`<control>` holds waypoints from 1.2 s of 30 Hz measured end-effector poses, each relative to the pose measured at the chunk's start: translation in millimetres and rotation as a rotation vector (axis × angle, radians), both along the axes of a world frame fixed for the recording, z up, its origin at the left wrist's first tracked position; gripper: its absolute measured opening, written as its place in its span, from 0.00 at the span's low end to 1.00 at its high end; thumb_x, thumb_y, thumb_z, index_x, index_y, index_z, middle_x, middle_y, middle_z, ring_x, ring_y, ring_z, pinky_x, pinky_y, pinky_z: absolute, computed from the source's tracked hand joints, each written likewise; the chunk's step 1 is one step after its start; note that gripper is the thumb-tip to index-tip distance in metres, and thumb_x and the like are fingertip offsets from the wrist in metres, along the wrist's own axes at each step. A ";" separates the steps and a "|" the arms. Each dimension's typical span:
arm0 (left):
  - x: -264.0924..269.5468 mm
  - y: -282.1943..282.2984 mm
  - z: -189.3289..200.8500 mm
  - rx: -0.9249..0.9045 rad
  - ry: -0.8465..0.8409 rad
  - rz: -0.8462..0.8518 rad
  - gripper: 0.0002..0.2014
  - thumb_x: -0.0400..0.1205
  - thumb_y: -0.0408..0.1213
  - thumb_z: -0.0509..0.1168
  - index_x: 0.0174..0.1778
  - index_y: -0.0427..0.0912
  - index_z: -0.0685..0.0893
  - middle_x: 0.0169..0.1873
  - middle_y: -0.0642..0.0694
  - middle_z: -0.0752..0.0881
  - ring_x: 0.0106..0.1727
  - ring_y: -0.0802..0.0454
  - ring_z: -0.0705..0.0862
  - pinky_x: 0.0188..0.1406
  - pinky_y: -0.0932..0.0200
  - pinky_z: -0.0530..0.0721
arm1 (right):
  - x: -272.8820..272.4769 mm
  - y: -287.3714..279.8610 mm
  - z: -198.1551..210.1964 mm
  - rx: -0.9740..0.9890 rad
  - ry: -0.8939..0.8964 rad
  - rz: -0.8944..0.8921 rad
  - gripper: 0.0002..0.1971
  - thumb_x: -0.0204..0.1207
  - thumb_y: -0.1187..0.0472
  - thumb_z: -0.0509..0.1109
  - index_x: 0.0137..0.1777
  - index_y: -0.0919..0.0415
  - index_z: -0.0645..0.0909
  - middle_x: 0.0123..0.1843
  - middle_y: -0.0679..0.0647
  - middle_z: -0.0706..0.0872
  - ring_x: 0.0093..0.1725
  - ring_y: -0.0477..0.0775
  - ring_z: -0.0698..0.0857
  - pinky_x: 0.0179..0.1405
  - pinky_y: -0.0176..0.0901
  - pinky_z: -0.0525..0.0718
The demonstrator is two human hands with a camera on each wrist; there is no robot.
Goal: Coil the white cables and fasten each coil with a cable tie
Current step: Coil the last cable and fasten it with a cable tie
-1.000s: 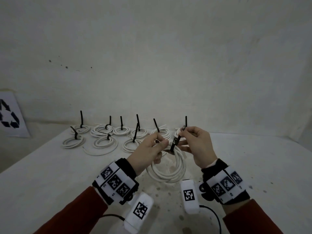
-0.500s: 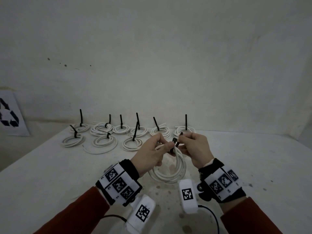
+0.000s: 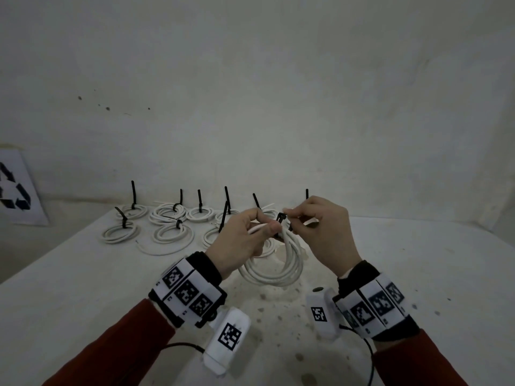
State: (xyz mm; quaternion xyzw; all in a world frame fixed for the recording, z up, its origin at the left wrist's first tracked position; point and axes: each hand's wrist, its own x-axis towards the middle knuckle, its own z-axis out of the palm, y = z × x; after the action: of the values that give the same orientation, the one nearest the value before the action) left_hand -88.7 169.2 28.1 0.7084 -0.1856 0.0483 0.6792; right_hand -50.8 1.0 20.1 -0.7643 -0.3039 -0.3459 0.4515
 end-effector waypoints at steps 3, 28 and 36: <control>-1.3 -1.4 2.1 0.028 0.000 0.014 0.09 0.81 0.35 0.64 0.37 0.37 0.73 0.14 0.56 0.76 0.19 0.59 0.60 0.21 0.63 0.60 | -3.1 0.1 2.7 -0.001 -0.085 0.035 0.06 0.68 0.69 0.77 0.44 0.64 0.91 0.37 0.46 0.83 0.36 0.43 0.85 0.33 0.30 0.84; -10.1 1.7 8.8 0.028 -0.019 0.013 0.08 0.82 0.32 0.62 0.38 0.35 0.73 0.14 0.57 0.78 0.18 0.60 0.61 0.23 0.63 0.60 | -8.1 1.9 7.1 0.061 -0.126 0.048 0.07 0.69 0.72 0.77 0.43 0.61 0.91 0.37 0.48 0.82 0.35 0.46 0.85 0.33 0.41 0.88; -10.3 2.9 10.0 0.040 -0.018 0.005 0.08 0.82 0.34 0.62 0.38 0.36 0.74 0.14 0.57 0.78 0.18 0.60 0.61 0.23 0.63 0.60 | -10.2 3.4 5.9 0.061 -0.142 0.051 0.06 0.69 0.71 0.77 0.44 0.62 0.91 0.37 0.47 0.82 0.34 0.45 0.85 0.33 0.40 0.88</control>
State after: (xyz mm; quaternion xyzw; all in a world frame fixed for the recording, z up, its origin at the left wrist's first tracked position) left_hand -99.0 172.2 38.1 0.7218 -0.1908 0.0527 0.6632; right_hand -61.0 4.5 26.0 -0.7159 -0.3438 -0.3968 0.4603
